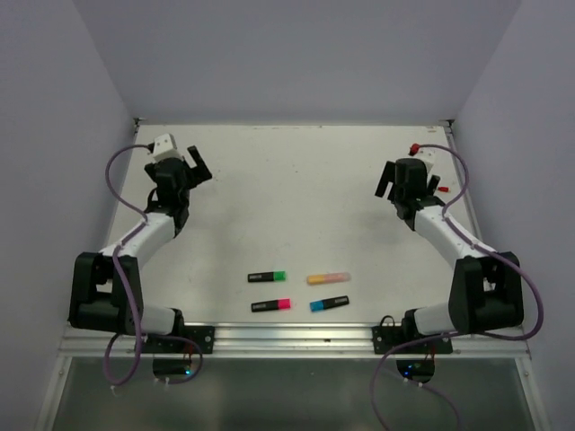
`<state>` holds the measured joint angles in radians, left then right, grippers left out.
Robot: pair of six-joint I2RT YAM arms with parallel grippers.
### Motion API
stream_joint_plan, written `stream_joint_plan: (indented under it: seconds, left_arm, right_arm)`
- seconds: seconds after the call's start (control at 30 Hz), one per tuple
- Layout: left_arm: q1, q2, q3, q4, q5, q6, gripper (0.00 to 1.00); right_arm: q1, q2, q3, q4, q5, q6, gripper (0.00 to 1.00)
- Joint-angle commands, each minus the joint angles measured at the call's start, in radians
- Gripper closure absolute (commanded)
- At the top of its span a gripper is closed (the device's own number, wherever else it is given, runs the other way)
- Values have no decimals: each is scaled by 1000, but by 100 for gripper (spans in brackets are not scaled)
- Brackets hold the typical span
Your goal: Open the pen caps
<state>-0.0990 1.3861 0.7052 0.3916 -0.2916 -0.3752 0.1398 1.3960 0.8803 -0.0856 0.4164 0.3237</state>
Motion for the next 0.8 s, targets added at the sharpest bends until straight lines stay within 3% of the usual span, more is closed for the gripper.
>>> stream_joint_plan:
  seconds: [0.0,0.1,0.27,0.5,0.77]
  left_arm:
    - [-4,30,187,-290,2,-152,0]
    - [1,31,232,-460,-52,-238,0]
    - [13,-119,61,-263,118,-260,0]
    - [22,-153,45,-286,287,-307,0]
    - [-142,-236,-18,-231,212,-280,0]
  right_arm:
    - [-6,11,-6,-121,-4,100,1]
    - [-6,61,64,-201,45,169,1]
    - [-11,188,216,-290,131,264,1]
    - [-97,449,501,-466,116,432,1]
    - [-174,594,677,-563,133,518,2]
